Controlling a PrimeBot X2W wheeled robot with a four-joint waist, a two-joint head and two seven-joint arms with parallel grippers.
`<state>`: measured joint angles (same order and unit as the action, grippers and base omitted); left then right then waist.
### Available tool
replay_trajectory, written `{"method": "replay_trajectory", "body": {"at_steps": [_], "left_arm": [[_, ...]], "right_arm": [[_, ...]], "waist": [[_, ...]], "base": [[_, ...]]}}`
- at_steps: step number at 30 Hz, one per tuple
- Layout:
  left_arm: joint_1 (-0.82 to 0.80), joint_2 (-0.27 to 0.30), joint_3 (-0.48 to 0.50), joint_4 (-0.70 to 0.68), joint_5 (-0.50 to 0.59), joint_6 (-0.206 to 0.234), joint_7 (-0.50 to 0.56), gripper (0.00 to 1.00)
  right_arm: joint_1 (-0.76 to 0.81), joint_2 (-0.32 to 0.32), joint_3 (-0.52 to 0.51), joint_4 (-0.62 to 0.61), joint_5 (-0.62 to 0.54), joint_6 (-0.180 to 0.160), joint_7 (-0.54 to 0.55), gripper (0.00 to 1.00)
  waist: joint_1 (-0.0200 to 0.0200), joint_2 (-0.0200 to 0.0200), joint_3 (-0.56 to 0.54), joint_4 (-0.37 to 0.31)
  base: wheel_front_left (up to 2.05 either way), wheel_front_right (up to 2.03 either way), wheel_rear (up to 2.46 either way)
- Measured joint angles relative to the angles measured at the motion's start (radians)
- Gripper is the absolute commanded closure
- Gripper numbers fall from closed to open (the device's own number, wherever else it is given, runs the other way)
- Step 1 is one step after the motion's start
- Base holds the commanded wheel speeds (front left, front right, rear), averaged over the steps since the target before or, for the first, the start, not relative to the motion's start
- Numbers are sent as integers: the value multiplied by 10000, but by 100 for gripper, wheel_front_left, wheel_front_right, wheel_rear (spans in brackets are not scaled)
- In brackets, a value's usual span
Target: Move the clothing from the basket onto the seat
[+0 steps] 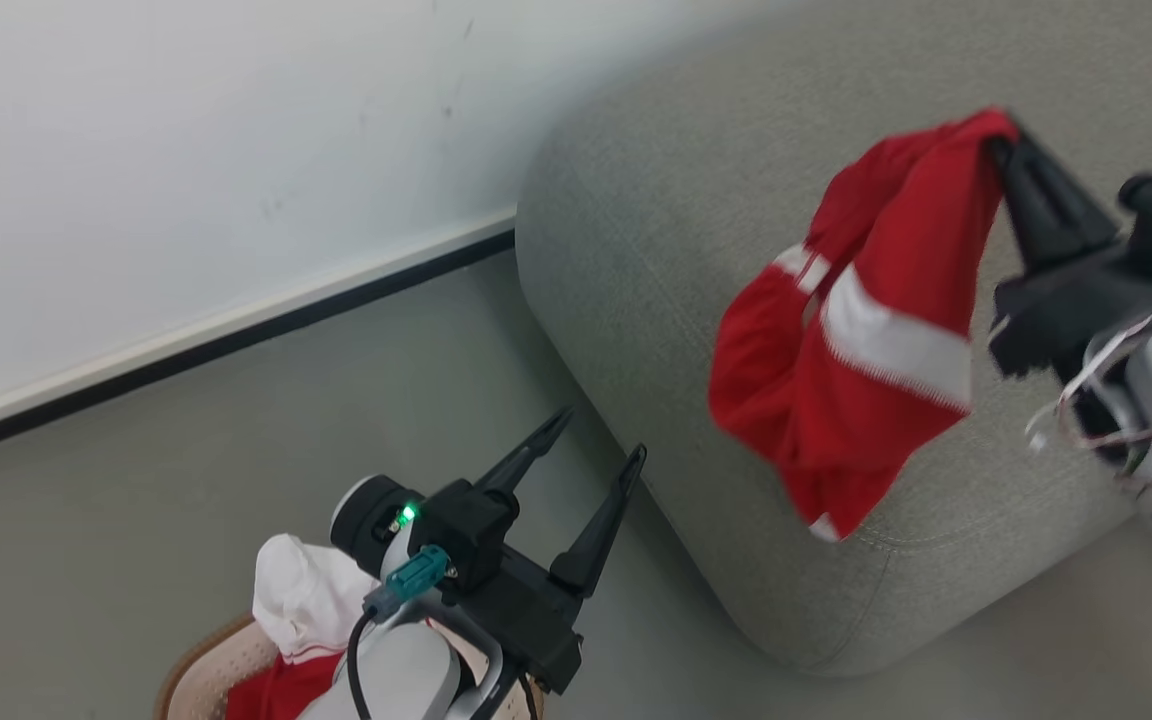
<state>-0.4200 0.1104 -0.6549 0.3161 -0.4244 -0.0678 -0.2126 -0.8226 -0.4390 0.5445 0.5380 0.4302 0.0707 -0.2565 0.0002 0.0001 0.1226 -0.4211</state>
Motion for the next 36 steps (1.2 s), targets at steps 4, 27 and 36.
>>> {"method": "replay_trajectory", "body": {"at_steps": [4,27,36], "left_arm": [[-314,59,6,-286,96,75,125,0],[-2181,525,35,-1918,848,148,1057,0],[-2594,869,207,-2234,1162,148,1434,0]], "right_arm": [[-1324,-178,-194,290,-90,100,98,100],[-5883,-1942,-1421,2755,-437,165,617,100],[-5923,-1613,-1551,3839,-332,-138,579,100]], "waist": [[1,0,424,197],[0,1,3441,1630],[0,1,4747,1992]], "base": [[0,0,0],[0,0,0],[0,0,0]]}}
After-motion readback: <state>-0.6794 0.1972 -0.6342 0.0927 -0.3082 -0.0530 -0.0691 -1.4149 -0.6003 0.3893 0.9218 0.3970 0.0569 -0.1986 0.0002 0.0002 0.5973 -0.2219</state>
